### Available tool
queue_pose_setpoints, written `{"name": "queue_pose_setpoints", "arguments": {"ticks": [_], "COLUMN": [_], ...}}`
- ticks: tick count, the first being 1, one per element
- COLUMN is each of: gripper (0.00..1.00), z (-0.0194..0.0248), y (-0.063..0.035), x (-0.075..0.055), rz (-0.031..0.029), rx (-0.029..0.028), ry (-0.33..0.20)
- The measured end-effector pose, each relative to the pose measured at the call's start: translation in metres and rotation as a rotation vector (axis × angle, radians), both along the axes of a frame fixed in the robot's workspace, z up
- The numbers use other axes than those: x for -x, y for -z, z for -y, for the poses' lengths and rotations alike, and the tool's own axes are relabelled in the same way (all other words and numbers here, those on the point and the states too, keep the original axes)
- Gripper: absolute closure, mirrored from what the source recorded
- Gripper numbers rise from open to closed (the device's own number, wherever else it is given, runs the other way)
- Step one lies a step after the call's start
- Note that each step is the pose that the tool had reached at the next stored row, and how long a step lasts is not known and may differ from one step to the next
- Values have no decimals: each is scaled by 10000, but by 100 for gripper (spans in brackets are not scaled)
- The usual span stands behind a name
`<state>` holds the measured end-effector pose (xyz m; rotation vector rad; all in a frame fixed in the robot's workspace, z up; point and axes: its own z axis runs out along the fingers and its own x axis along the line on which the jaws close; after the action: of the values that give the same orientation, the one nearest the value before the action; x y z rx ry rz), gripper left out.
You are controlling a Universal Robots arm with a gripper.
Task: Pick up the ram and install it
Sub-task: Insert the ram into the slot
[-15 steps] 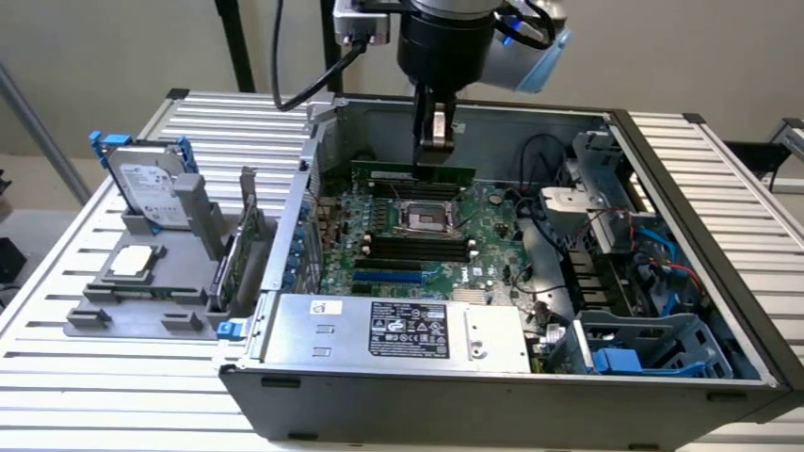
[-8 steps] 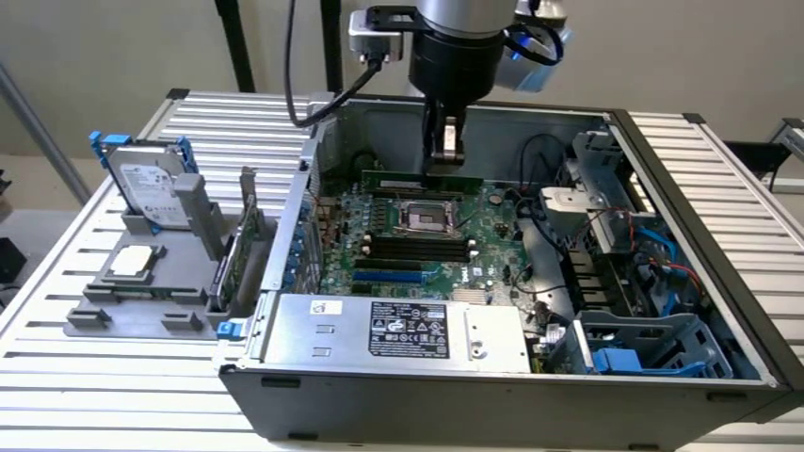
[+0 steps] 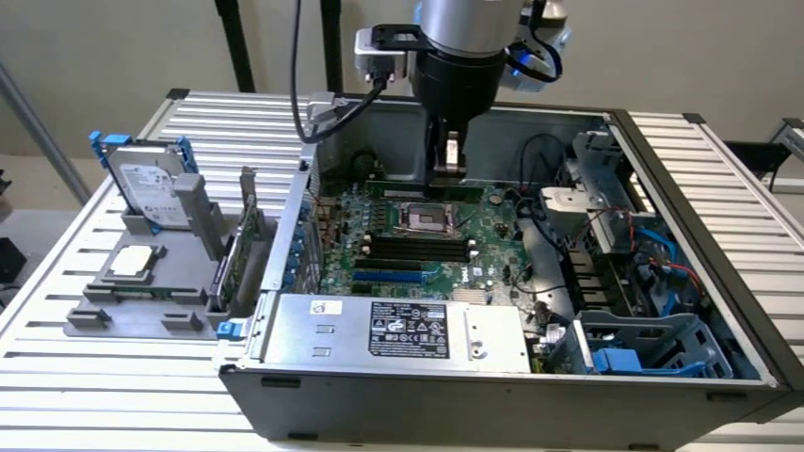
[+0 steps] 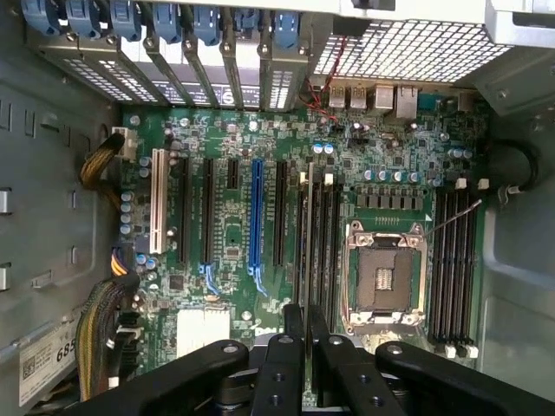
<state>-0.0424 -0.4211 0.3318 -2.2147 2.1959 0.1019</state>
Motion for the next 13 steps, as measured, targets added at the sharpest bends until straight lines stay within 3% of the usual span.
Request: {"name": "queue_pose_setpoints", "arguments": {"ticks": [13], "gripper": [86], "z": [-7], "y": [236], "x": [-51], "rz": [0], "rx": [0], "ry": [33]}}
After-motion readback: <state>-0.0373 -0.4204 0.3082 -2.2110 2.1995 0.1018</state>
